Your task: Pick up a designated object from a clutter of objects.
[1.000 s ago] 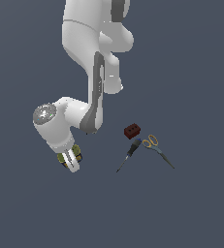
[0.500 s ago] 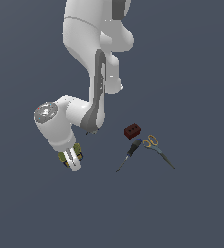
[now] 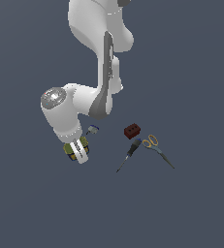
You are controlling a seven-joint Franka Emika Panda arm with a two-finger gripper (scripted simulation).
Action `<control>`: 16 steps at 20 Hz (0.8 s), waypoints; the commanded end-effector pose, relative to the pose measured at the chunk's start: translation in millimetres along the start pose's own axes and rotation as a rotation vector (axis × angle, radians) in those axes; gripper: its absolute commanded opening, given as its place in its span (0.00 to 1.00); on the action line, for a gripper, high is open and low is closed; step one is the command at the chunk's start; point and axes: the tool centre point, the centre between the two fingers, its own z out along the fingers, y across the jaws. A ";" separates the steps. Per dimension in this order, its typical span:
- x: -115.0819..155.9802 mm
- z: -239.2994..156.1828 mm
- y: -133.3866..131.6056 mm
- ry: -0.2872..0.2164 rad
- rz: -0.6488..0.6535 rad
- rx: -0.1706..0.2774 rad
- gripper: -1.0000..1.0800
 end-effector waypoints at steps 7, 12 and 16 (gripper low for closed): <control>-53.5 -66.6 -8.7 0.003 0.000 0.004 0.00; -89.2 -109.9 -13.8 0.005 0.000 0.003 0.00; -120.0 -147.9 -18.4 0.006 0.000 0.002 0.00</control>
